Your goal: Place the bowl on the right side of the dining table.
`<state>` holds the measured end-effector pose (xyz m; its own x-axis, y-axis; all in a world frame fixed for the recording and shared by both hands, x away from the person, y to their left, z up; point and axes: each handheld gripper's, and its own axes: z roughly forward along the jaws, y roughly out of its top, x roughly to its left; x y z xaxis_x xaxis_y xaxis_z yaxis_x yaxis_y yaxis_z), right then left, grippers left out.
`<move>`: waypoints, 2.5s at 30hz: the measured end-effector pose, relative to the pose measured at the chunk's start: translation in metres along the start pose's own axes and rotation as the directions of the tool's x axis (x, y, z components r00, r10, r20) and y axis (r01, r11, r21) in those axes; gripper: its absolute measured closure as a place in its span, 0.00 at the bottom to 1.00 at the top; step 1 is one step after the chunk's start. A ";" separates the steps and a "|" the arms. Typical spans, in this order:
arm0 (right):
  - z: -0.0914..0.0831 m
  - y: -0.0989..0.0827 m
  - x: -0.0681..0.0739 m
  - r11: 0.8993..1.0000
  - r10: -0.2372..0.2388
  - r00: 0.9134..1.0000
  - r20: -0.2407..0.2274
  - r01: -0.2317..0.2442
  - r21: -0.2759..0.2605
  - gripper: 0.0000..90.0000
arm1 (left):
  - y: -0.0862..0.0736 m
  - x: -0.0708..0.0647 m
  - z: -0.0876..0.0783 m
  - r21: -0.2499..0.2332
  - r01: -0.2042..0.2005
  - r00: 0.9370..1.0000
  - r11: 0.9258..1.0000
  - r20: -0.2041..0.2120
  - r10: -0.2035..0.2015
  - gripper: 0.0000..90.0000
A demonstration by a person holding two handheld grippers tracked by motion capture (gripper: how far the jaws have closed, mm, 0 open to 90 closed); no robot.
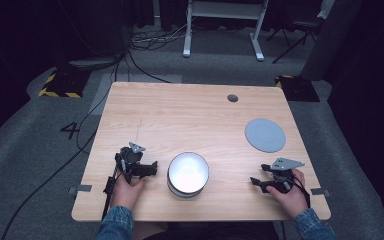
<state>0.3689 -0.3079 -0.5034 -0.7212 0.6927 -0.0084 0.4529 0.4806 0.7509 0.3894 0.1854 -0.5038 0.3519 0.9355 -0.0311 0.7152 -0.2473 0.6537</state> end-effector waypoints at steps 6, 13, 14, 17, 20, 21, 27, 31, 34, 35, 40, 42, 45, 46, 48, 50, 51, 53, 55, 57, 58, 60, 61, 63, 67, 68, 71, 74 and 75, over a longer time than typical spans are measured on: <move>0.000 0.000 0.000 1.000 0.000 1.000 0.000 0.000 0.000 0.29 | 0.000 0.000 0.000 -0.003 0.005 1.000 1.000 -0.003 -0.005 0.01; 0.000 0.000 0.000 1.000 0.000 1.000 0.000 0.000 0.001 0.29 | 0.000 0.000 0.000 -0.003 0.004 1.000 1.000 -0.003 -0.004 0.01; 0.000 0.000 0.000 1.000 0.000 1.000 0.000 0.000 0.001 0.29 | 0.000 0.000 0.000 -0.003 0.004 1.000 1.000 -0.004 -0.004 0.01; 0.000 0.000 0.000 1.000 0.000 1.000 0.000 0.000 0.002 0.30 | 0.000 0.000 0.000 -0.003 0.004 1.000 1.000 -0.004 -0.004 0.01; 0.000 0.000 0.000 1.000 0.004 1.000 0.002 -0.004 0.002 0.31 | 0.000 0.000 0.000 -0.003 0.006 1.000 1.000 -0.004 -0.006 0.01; 0.000 0.000 0.001 1.000 0.003 1.000 0.003 -0.003 0.001 0.32 | 0.001 0.000 0.001 -0.005 0.006 1.000 1.000 -0.008 -0.006 0.01; -0.001 0.001 0.002 1.000 0.007 1.000 0.008 -0.007 0.010 0.34 | 0.002 -0.001 0.002 -0.006 0.009 1.000 1.000 -0.006 -0.009 0.01; -0.001 0.003 0.003 1.000 0.014 1.000 0.010 -0.014 0.023 0.35 | 0.003 -0.001 0.003 -0.001 0.007 1.000 1.000 -0.003 -0.007 0.01; -0.002 0.010 0.004 0.998 0.006 1.000 -0.010 -0.005 0.069 0.42 | 0.003 0.000 0.003 -0.003 0.002 1.000 1.000 -0.008 -0.002 0.01; -0.002 0.013 0.005 0.997 0.011 1.000 -0.024 -0.009 0.081 0.42 | 0.003 0.000 0.003 -0.003 0.002 1.000 1.000 -0.008 -0.002 0.00; -0.006 0.035 0.011 0.994 -0.028 0.998 -0.053 0.033 0.102 0.43 | 0.003 -0.001 0.003 -0.003 0.003 1.000 1.000 -0.006 -0.003 0.01; -0.007 0.039 0.012 0.994 -0.036 0.998 -0.058 0.042 0.103 0.43 | 0.003 -0.001 0.003 -0.002 0.006 1.000 1.000 -0.004 -0.006 0.00; -0.010 0.058 0.021 0.993 -0.058 0.994 -0.093 0.067 0.100 0.45 | 0.003 -0.001 0.003 -0.003 0.005 1.000 1.000 -0.005 -0.005 0.01; -0.010 0.062 0.023 0.992 -0.068 0.993 -0.098 0.078 0.099 0.45 | 0.003 -0.001 0.003 -0.002 0.006 1.000 1.000 -0.003 -0.006 0.01; -0.010 0.073 0.029 0.990 -0.096 0.989 -0.115 0.106 0.088 0.45 | 0.003 -0.001 0.003 -0.002 0.006 1.000 1.000 -0.003 -0.006 0.01; -0.011 0.091 0.039 0.991 -0.111 0.983 -0.146 0.121 0.062 0.45 | 0.003 -0.001 0.003 -0.001 0.007 1.000 1.000 -0.003 -0.007 0.01; -0.011 0.091 0.039 0.991 -0.111 0.983 -0.146 0.121 0.062 0.45 | 0.003 -0.001 0.003 -0.001 0.007 1.000 1.000 -0.003 -0.007 0.01; -0.010 0.109 0.049 0.987 -0.148 0.973 -0.177 0.155 0.030 0.45 | 0.003 -0.001 0.003 -0.001 0.007 1.000 1.000 -0.003 -0.007 0.01; -0.009 0.115 0.052 0.985 -0.165 0.969 -0.185 0.172 0.022 0.45 | 0.003 -0.001 0.003 -0.001 0.007 1.000 1.000 -0.003 -0.007 0.01; -0.009 0.129 0.063 0.984 -0.172 0.963 -0.208 0.179 0.020 0.47 | 0.003 -0.001 0.003 -0.001 0.008 1.000 1.000 -0.003 -0.008 0.01; -0.009 0.129 0.063 0.984 -0.172 0.963 -0.208 0.179 0.020 0.47 | 0.003 -0.001 0.003 -0.001 0.008 1.000 1.000 -0.003 -0.008 0.01; -0.008 0.137 0.071 0.984 -0.170 0.954 -0.247 0.180 0.018 0.49 | 0.004 0.001 0.003 -0.004 0.017 1.000 1.000 -0.008 -0.017 0.02; -0.008 0.137 0.071 0.984 -0.170 0.954 -0.247 0.180 0.018 0.49 | 0.004 0.001 0.003 0.000 0.016 1.000 1.000 -0.010 -0.016 0.02; -0.008 0.145 0.076 0.984 -0.169 0.951 -0.260 0.177 0.004 0.50 | 0.004 0.002 0.003 -0.001 0.016 1.000 1.000 -0.011 -0.016 0.02; -0.008 0.163 0.086 0.983 -0.184 0.940 -0.288 0.184 -0.025 0.51 | 0.004 0.002 0.003 -0.003 0.016 1.000 1.000 -0.012 -0.016 0.02; -0.006 0.168 0.090 0.982 -0.188 0.936 -0.298 0.188 -0.030 0.52 | 0.004 0.002 0.003 -0.003 0.016 1.000 1.000 -0.013 -0.016 0.02; 0.005 0.183 0.103 0.974 -0.223 0.924 -0.312 0.228 -0.021 0.53 | 0.004 0.002 0.003 -0.001 0.015 1.000 1.000 -0.014 -0.015 0.02; 0.019 0.193 0.111 0.964 -0.250 0.911 -0.328 0.266 0.004 0.55 | 0.004 0.002 0.003 -0.001 0.015 1.000 1.000 -0.011 -0.015 0.02; 0.027 0.196 0.114 0.960 -0.259 0.906 -0.336 0.278 0.010 0.57 | 0.004 0.002 0.003 -0.001 0.014 1.000 1.000 -0.012 -0.014 0.02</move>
<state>0.3896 -0.1202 -0.3746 -0.9465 0.3222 0.0194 0.2392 0.6597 0.7125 0.3945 0.1853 -0.5032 0.3344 0.9419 -0.0315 0.7193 -0.2335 0.6543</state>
